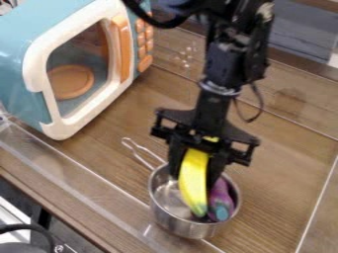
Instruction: Remove the banana from inside the silver pot and put it on the table
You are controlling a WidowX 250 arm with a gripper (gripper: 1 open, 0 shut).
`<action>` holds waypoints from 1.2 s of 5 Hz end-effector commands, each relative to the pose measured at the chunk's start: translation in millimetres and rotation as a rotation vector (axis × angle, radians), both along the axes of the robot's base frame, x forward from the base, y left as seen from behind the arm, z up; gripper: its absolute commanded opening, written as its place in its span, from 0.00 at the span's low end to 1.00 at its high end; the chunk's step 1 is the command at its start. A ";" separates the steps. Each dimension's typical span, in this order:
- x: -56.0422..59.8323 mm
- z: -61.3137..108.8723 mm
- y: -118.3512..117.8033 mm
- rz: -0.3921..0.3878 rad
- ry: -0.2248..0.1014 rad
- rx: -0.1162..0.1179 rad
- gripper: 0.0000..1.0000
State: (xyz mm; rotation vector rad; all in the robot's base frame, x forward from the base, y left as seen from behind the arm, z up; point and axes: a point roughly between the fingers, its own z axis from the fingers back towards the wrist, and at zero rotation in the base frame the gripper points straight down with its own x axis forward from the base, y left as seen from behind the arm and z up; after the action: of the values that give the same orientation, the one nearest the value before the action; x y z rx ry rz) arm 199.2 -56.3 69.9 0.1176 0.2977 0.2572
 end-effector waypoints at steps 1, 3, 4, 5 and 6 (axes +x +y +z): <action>21.4 17.7 -22.2 -0.022 -0.072 -0.037 0.00; 40.9 -3.5 -69.7 -0.064 -0.110 -0.075 0.00; 47.8 -7.3 -71.3 -0.059 -0.128 -0.086 0.00; 52.7 -7.4 -66.1 -0.054 -0.135 -0.093 1.00; 51.2 -8.3 -56.9 -0.024 -0.141 -0.100 1.00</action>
State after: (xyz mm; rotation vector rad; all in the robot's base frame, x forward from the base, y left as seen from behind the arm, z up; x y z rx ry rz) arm 246.1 -112.5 48.5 0.0298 0.2129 0.2230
